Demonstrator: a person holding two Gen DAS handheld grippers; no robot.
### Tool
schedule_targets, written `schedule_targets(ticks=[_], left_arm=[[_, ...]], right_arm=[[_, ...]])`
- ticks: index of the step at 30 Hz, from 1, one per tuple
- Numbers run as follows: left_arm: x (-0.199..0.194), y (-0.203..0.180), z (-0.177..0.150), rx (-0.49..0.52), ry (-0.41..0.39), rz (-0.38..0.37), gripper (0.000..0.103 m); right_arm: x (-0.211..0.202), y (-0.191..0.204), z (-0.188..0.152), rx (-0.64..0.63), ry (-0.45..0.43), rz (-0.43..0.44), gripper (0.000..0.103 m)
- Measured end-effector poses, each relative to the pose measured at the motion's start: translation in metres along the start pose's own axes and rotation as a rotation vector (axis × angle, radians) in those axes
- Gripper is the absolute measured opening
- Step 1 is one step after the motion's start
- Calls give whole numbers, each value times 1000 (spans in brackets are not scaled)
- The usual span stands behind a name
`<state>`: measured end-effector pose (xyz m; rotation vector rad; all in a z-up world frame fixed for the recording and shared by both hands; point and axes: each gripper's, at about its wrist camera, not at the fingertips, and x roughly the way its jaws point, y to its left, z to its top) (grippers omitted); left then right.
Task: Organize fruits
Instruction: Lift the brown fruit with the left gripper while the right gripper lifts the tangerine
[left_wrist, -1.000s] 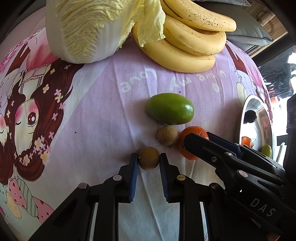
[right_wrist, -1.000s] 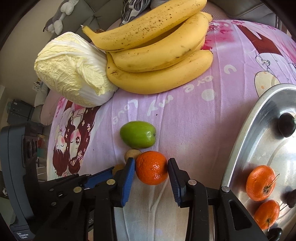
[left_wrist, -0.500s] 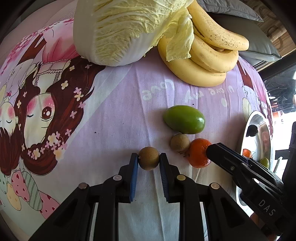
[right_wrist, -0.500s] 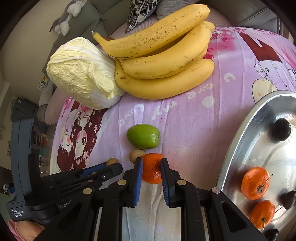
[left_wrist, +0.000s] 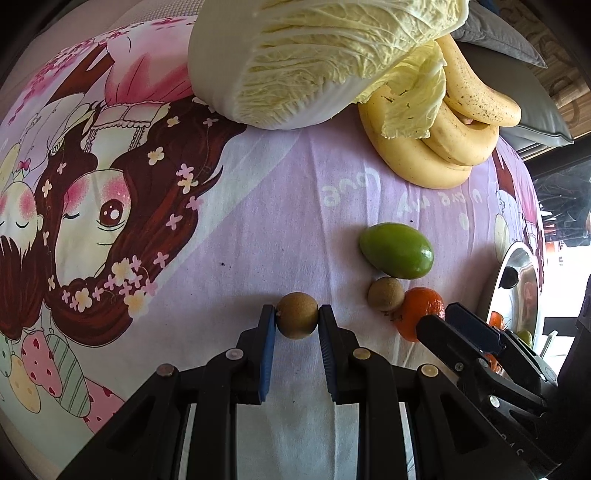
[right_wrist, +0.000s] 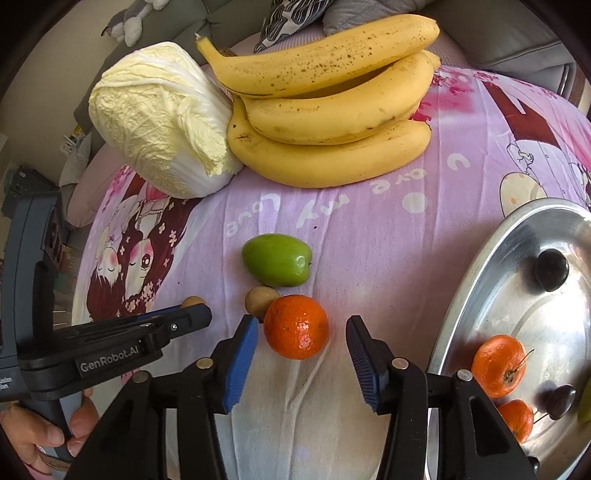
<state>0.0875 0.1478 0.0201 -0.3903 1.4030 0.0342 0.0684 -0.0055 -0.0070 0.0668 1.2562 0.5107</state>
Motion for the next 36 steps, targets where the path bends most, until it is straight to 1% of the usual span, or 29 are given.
schedule_targets(ticks=[5, 9, 12, 15, 20, 26, 31, 36], left_arm=[[2, 9, 3, -13, 7, -15, 24], [1, 6, -1, -16, 5, -14, 24], [2, 7, -3, -18, 6, -16, 24], [5, 6, -6, -25, 4, -15, 24], [2, 4, -6, -31, 5, -7, 24], [0, -2, -4, -26, 16, -11, 24], [1, -18, -4, -10, 41, -21, 24], [4, -37, -5, 19, 72, -12, 24]], right_arm=[[13, 14, -4, -88, 15, -105, 54], [18, 21, -5, -127, 8, -125, 54], [19, 24, -7, -143, 8, -120, 53], [18, 25, -8, -139, 2, -105, 42], [11, 23, -9, -116, -16, -92, 41], [-6, 21, -11, -112, -36, -81, 41], [-19, 17, -16, -92, -25, -71, 41], [-26, 14, -18, -61, -10, -66, 41]])
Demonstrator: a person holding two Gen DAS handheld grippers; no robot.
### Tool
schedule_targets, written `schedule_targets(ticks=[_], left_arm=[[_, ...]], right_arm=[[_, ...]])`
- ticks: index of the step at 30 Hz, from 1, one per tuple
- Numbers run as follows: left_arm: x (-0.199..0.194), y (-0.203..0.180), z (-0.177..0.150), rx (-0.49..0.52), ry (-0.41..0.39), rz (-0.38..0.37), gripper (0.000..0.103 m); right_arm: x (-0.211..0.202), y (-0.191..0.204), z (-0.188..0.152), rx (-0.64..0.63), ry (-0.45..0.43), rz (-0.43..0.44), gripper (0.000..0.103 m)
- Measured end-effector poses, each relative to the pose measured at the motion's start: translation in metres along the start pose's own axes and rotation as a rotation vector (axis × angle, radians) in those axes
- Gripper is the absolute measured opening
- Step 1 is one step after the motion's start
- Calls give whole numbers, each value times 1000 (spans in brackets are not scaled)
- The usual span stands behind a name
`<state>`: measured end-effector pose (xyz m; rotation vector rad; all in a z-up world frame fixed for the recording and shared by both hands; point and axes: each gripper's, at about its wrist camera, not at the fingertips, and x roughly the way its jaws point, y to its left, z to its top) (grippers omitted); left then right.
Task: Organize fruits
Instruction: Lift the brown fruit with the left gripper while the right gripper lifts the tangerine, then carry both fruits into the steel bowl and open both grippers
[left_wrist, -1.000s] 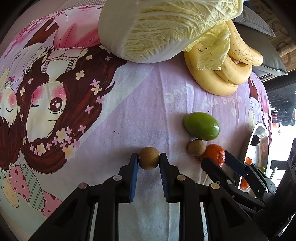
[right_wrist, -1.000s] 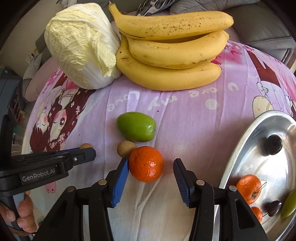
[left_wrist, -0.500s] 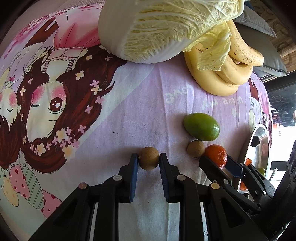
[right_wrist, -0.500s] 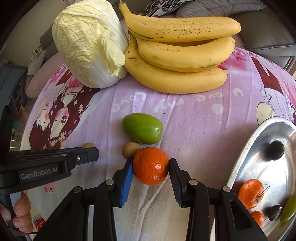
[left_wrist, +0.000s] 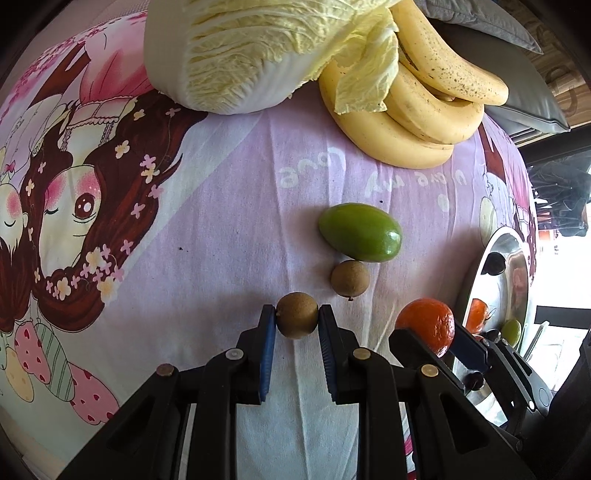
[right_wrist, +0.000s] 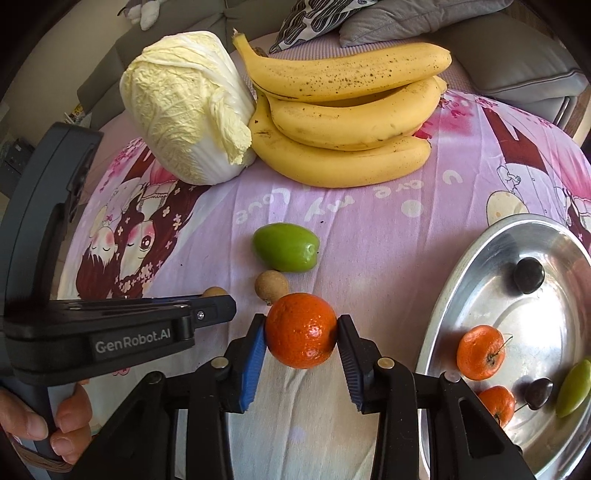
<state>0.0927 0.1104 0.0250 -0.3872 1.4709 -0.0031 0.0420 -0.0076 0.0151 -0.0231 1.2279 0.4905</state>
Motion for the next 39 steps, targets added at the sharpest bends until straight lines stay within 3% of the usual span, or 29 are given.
schedule_targets(ticks=[13, 27, 39], left_arm=[[-4, -82, 3, 139, 43, 68, 24], [18, -171, 23, 277, 48, 37, 24], [49, -232, 31, 322, 83, 26, 24]], right_arm=[[-30, -28, -1, 70, -33, -3, 41], [-60, -96, -7, 239, -89, -49, 41], [-73, -156, -25, 403, -119, -88, 41]])
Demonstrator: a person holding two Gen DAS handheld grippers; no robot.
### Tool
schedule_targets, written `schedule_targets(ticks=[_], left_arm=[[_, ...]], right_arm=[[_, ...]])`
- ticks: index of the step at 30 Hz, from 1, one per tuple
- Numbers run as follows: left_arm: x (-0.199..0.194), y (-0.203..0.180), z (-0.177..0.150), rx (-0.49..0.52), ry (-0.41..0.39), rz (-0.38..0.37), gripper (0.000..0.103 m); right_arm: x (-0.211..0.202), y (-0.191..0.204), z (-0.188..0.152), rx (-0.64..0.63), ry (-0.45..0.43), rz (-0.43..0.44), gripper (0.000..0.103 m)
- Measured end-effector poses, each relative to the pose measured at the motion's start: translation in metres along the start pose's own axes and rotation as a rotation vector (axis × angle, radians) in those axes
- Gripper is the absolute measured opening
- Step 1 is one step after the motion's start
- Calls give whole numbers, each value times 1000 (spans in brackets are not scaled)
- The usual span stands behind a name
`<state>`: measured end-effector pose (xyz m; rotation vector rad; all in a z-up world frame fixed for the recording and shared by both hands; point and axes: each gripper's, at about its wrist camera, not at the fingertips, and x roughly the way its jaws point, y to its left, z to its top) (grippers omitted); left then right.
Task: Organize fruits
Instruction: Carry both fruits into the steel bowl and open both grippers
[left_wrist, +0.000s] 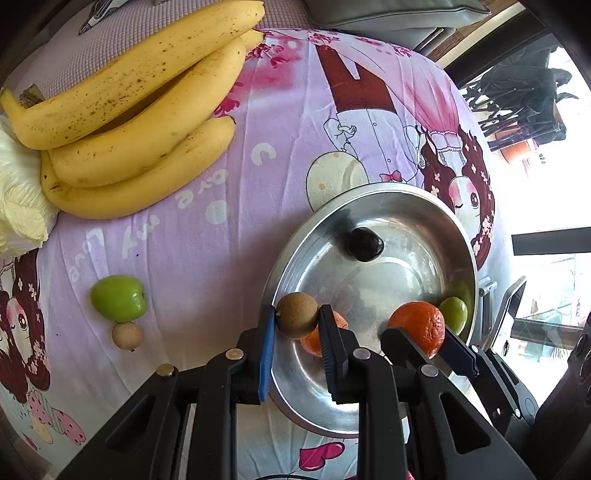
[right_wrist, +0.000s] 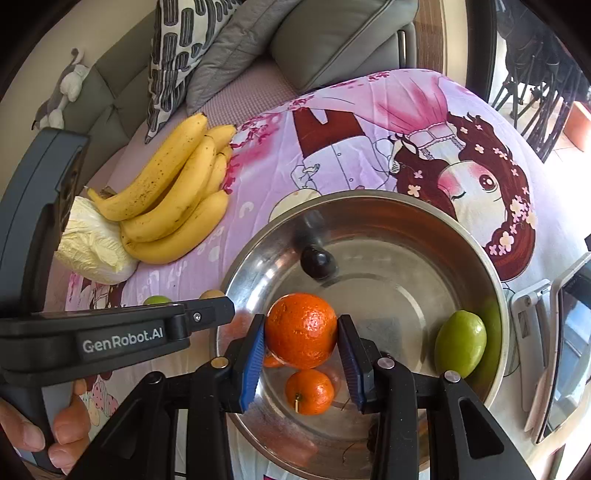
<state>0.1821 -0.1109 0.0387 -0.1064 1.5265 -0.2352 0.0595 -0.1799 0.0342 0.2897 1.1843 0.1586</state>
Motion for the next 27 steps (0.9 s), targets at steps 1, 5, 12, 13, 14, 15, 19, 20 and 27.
schedule_targets(ticks=[1, 5, 12, 13, 14, 15, 19, 20, 27], left_arm=[[4, -3, 2, 0, 6, 2, 24], [16, -15, 7, 9, 23, 11, 24], [34, -28, 18, 14, 37, 20, 24], [37, -29, 19, 12, 38, 22, 24], [40, -31, 20, 9, 39, 23, 24], [43, -32, 21, 6, 42, 23, 24], [49, -29, 19, -12, 62, 18, 24], [48, -27, 17, -8, 61, 22, 24], [42, -18, 13, -24, 58, 9, 34]], right_arm=[[0, -4, 1, 10, 0, -8, 41], [4, -16, 1, 37, 8, -39, 41], [18, -21, -1, 41, 47, -50, 41], [20, -21, -2, 40, 51, -53, 41], [21, -21, -2, 40, 54, -57, 41], [22, -22, -3, 42, 57, -60, 41], [24, -23, -4, 49, 63, -76, 41], [25, -23, -4, 50, 62, -77, 41], [24, -21, -4, 52, 58, -93, 44]])
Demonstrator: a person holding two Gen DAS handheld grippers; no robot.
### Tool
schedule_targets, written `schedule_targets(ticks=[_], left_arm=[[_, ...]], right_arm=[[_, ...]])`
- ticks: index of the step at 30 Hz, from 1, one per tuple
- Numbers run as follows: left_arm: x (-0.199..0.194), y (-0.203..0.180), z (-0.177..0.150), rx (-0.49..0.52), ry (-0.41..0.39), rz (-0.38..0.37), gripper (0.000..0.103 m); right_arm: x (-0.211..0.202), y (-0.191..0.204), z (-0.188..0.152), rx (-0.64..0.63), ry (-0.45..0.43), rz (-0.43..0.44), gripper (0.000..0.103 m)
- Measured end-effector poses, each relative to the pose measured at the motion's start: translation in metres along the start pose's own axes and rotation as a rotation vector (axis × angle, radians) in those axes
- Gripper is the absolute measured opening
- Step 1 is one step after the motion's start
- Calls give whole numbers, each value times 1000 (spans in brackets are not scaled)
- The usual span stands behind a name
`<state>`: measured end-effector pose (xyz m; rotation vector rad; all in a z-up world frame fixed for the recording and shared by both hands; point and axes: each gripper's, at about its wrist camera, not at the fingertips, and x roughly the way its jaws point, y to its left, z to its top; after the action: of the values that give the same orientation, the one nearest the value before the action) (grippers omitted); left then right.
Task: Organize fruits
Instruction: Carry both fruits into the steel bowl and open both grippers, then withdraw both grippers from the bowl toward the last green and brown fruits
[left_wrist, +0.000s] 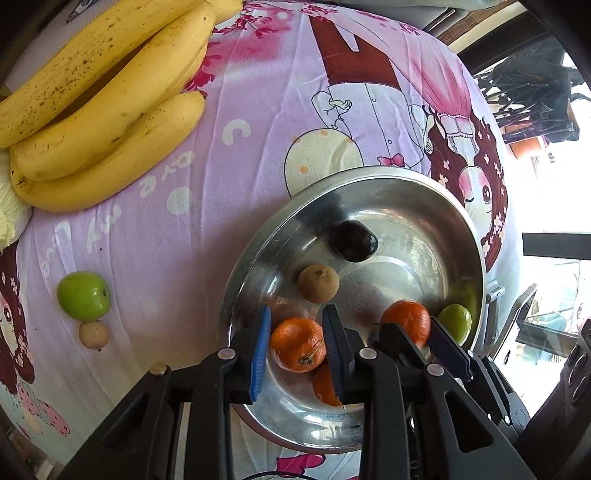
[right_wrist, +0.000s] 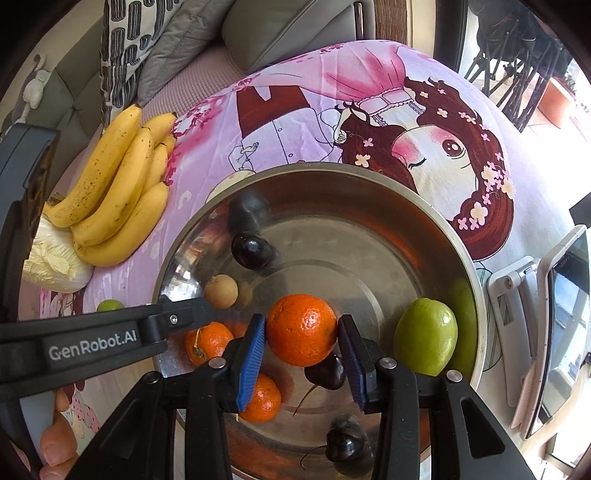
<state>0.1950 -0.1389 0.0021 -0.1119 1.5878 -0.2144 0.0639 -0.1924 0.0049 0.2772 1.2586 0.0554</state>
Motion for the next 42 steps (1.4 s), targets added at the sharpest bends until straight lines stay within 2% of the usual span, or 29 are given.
schedule_targets(ticks=[1, 3, 7, 10, 13, 15, 22, 27, 29, 34, 36, 38, 40, 42], left_arm=[[-1, 1, -1, -4, -2, -1, 39], [-4, 2, -3, -9, -6, 0, 42], [-13, 11, -7, -21, -14, -12, 45], [-23, 14, -11, -27, -32, -5, 56], [-32, 20, -15, -29, -48, -11, 58], [-38, 25, -18, -33, -58, -3, 65], [-50, 49, -30, -86, -69, 41, 79], [-51, 72, -37, -140, -69, 50, 82], [-50, 82, -40, -163, -64, 56, 84], [-50, 101, -48, -197, -56, 65, 84], [-51, 107, -52, -207, -58, 71, 86], [-52, 113, -55, -212, -67, 77, 93], [-56, 121, -60, -209, -75, 89, 93], [-56, 127, -62, -209, -77, 96, 93]], right_arm=[[-1, 0, 0, 3, -5, 7, 50], [-4, 0, 0, 2, -16, 0, 61], [-7, 0, 1, 1, -14, -17, 65], [-8, 0, 1, -1, -7, -32, 66], [-9, 1, -1, -12, -5, -45, 74], [-10, 3, -1, -22, 1, -51, 76], [-5, 7, -3, -41, 28, -65, 78], [-2, 8, -5, -55, 39, -96, 79], [-1, 9, -5, -63, 40, -101, 83], [0, 13, -5, -72, 39, -77, 86], [1, 14, -5, -81, 38, -83, 87], [0, 14, -5, -86, 34, -80, 87], [0, 15, -4, -90, 29, -70, 88], [0, 16, -4, -99, 22, -66, 94]])
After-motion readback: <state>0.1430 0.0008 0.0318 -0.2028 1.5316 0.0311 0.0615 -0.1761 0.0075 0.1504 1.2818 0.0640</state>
